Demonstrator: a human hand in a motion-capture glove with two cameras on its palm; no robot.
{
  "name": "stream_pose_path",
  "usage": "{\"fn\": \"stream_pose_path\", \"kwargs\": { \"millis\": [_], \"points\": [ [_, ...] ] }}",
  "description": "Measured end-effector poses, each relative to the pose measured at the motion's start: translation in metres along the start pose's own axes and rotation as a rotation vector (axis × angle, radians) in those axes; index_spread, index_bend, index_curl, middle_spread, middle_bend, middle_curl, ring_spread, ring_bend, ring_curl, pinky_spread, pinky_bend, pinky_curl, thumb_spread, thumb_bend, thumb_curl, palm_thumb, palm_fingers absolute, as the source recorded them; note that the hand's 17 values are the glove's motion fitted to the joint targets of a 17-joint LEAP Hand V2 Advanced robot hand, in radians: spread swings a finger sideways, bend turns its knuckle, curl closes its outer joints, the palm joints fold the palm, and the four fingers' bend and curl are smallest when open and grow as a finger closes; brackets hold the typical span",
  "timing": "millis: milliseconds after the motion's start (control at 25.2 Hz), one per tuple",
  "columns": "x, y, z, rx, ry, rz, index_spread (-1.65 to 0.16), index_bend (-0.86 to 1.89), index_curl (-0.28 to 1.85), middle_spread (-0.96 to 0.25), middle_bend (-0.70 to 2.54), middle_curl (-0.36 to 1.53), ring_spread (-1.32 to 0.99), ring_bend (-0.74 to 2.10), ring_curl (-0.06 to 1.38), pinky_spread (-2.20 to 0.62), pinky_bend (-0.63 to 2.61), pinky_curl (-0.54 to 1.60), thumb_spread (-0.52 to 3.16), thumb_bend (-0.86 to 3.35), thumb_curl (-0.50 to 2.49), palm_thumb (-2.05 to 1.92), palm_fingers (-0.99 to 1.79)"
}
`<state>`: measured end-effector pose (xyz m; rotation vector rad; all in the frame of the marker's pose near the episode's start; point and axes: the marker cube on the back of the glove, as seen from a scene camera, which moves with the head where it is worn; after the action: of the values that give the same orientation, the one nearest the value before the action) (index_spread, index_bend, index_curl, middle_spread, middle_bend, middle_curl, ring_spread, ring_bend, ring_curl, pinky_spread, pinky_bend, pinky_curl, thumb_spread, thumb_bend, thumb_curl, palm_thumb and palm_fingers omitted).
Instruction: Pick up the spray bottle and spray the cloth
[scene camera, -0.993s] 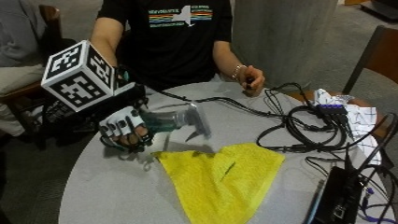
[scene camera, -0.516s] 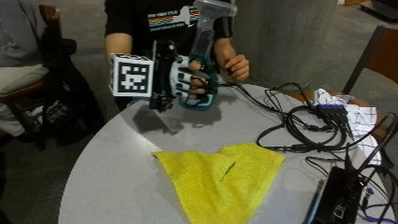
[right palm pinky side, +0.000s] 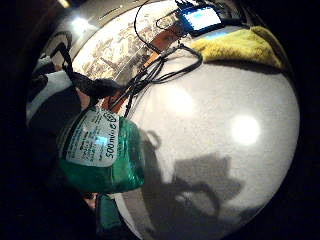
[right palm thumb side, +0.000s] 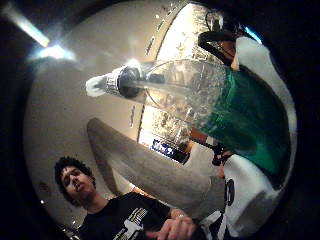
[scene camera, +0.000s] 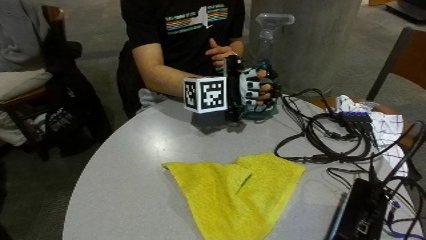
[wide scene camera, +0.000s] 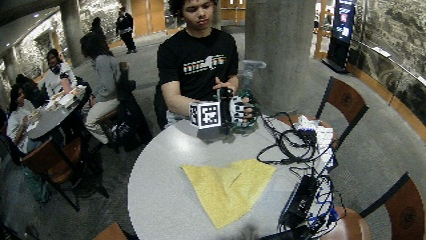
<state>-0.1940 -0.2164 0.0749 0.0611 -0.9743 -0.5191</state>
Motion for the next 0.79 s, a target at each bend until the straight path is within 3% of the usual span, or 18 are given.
{"fn": "stream_pose_path", "kwargs": {
  "millis": [119, 397, 556, 795],
  "points": [
    [0.011, -0.013, 0.039, 0.043, -0.007, -0.007, -0.22, 0.11, 0.30, -0.02, 0.23, 0.45, -0.05, 0.47, 0.37, 0.05, 0.41, 0.37, 0.64, -0.03, 0.62, 1.04, 1.10],
    [0.021, -0.009, 0.048, 0.010, -0.047, 0.022, -0.21, 0.11, 0.29, -0.02, 0.22, 0.44, -0.04, 0.46, 0.37, 0.06, 0.41, 0.37, 0.69, -0.03, 0.60, 1.03, 1.09],
    [0.018, 0.005, 0.026, -0.062, -0.051, 0.059, -0.24, 0.03, 0.27, -0.02, 0.23, 0.45, -0.04, 0.43, 0.37, 0.12, 0.37, 0.37, 0.76, -0.04, 0.58, 0.99, 0.84],
    [0.002, 0.034, -0.051, 0.033, 0.076, 0.073, -0.26, 0.08, 0.24, 0.00, 0.24, 0.45, -0.02, 0.41, 0.36, 0.16, 0.39, 0.37, 0.83, -0.03, 0.55, 0.96, 0.75]
  ]
}}
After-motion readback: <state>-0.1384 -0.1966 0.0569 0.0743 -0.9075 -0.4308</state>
